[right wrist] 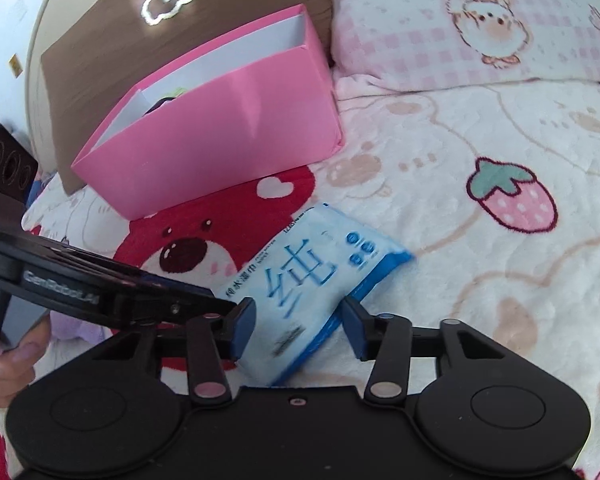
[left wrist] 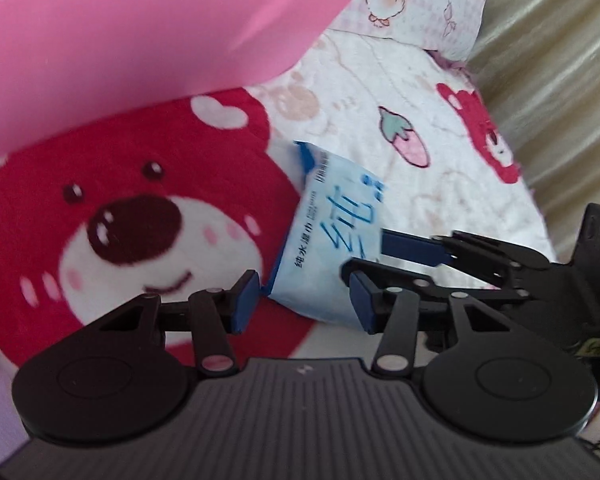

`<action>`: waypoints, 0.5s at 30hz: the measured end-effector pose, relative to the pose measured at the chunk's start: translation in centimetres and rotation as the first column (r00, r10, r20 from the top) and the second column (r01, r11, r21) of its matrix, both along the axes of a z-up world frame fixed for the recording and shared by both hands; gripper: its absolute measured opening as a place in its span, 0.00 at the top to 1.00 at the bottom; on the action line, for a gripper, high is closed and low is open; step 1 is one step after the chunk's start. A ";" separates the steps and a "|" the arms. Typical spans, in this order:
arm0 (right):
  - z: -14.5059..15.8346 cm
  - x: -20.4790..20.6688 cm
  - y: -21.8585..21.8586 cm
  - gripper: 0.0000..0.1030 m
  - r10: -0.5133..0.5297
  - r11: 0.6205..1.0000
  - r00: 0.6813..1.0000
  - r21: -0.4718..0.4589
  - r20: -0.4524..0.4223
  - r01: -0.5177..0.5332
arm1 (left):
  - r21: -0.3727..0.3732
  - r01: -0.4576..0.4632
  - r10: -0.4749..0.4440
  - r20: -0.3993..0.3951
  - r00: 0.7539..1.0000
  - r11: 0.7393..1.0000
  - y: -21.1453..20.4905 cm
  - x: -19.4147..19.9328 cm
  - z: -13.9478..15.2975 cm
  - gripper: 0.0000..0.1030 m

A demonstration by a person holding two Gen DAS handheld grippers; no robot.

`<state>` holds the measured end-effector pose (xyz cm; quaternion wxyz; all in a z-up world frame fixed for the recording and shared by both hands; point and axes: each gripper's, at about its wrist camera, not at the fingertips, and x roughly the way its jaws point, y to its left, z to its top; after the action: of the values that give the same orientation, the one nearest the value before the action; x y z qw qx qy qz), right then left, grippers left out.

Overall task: Organize objects
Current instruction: 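Lower the left tool onto the wet-wipes pack's edge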

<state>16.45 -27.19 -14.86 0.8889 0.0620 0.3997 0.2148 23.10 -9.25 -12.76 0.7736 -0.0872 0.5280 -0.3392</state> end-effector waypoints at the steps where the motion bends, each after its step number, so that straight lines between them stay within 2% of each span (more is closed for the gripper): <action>1: 0.1 -0.1 0.2 0.52 0.035 0.999 0.999 -0.023 0.010 -0.035 | 0.001 -0.002 0.002 -0.011 1.000 1.000 0.0 -0.1 -0.1 0.54; 2: 0.0 0.1 0.1 0.52 0.069 0.997 0.998 -0.034 0.005 -0.069 | 0.001 -0.001 0.001 -0.036 0.999 1.000 0.1 -0.1 -0.3 0.54; 4: 0.0 0.2 -0.6 0.52 0.094 0.996 0.996 0.002 -0.006 -0.094 | -0.009 -0.017 0.016 -0.111 0.994 1.000 0.3 0.0 -1.0 0.54; 10: 0.2 0.1 -1.0 0.54 0.170 0.985 0.985 0.046 -0.032 -0.168 | -0.085 -0.040 0.022 -0.208 0.978 0.996 0.2 -1.8 -1.6 0.54; 11: 0.2 0.1 -1.4 0.53 0.185 0.981 0.981 0.071 -0.050 -0.181 | -0.084 -0.040 0.021 -0.216 0.976 0.996 0.1 -2.0 -1.7 0.54; 14: 0.0 0.4 -2.4 0.51 0.187 0.976 0.977 0.129 -0.101 -0.174 | -0.017 0.000 -0.002 -0.132 0.991 1.000 -0.7 -2.6 -1.4 0.54; 15: -0.1 0.4 -2.6 0.46 0.174 0.978 0.979 0.137 -0.105 -0.159 | -0.012 -0.003 0.001 -0.124 0.992 1.000 -0.7 -2.6 -1.2 0.54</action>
<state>16.84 -29.82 -14.91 0.8372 0.0972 0.4400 0.3098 20.47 -9.97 -13.97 0.7390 -0.1132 0.5731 -0.3356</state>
